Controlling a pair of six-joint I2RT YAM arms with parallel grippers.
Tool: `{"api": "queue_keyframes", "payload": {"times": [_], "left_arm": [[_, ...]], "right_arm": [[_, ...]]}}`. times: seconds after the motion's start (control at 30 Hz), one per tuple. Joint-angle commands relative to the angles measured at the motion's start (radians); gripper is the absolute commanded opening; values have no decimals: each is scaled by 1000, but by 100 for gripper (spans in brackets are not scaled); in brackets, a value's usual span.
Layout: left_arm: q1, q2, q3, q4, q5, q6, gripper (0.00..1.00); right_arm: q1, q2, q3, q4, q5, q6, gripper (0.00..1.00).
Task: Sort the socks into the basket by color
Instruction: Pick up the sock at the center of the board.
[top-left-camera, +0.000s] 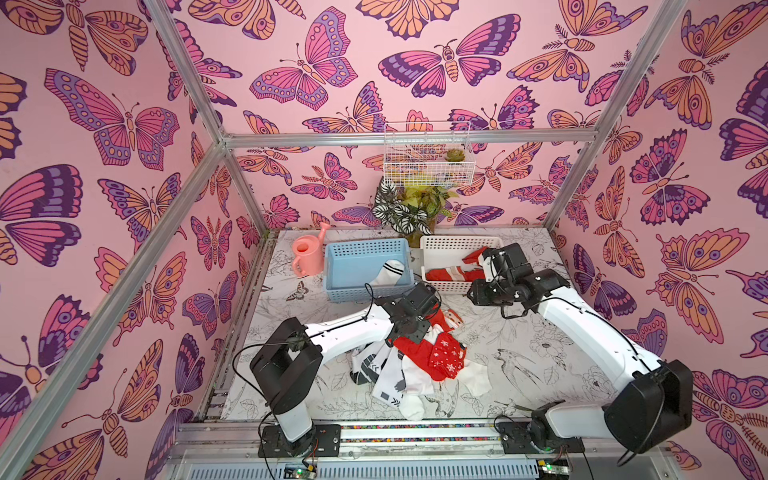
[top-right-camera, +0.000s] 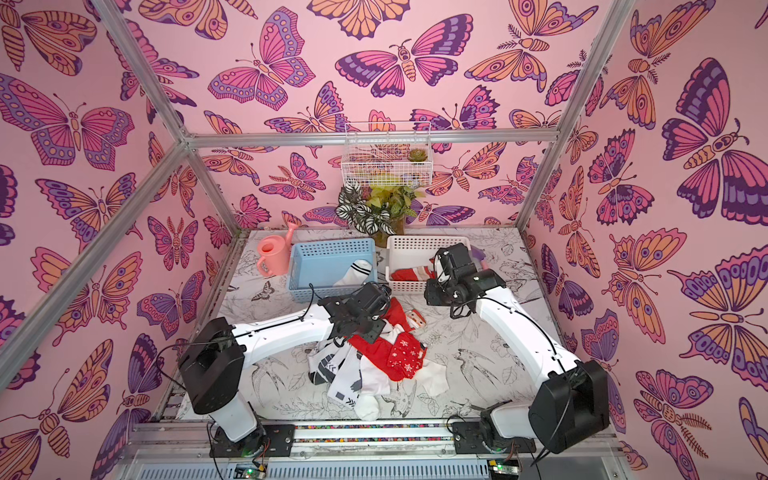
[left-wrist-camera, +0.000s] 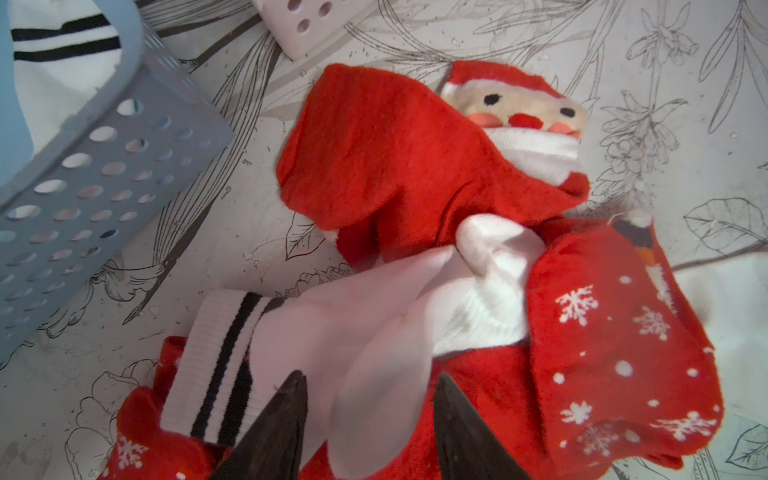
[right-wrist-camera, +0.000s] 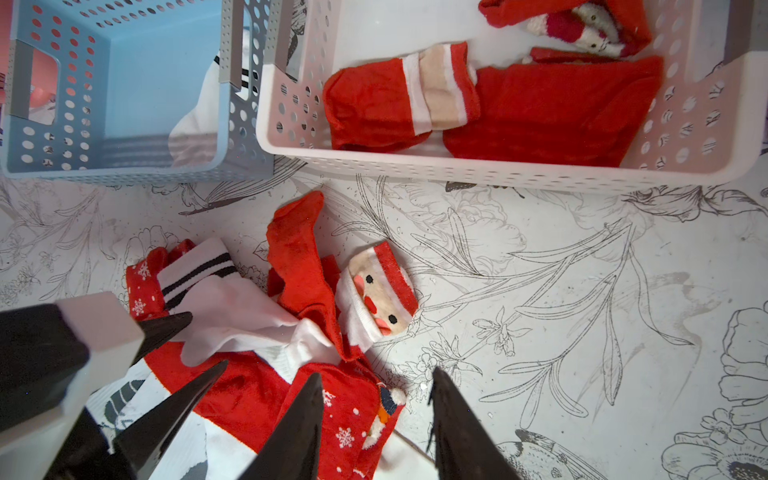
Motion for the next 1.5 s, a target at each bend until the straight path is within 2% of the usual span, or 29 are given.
{"api": "queue_keyframes", "payload": {"times": [0.0, 0.23, 0.57, 1.03, 1.47], "left_arm": [[-4, 10, 19, 12, -24, -4, 50], [-2, 26, 31, 18, -36, 9, 42], [-1, 25, 56, 21, -35, 12, 20], [-2, -8, 59, 19, -19, 12, 9], [-2, -113, 105, -55, -22, 18, 6]], "right_arm": [[-6, -16, -12, 15, -19, 7, 44], [-8, -20, -14, 20, -36, 8, 44], [-9, -33, -21, 21, -30, 3, 44], [-15, -36, -21, 23, -33, 2, 43], [-15, -35, -20, 28, -41, 5, 43]]}}
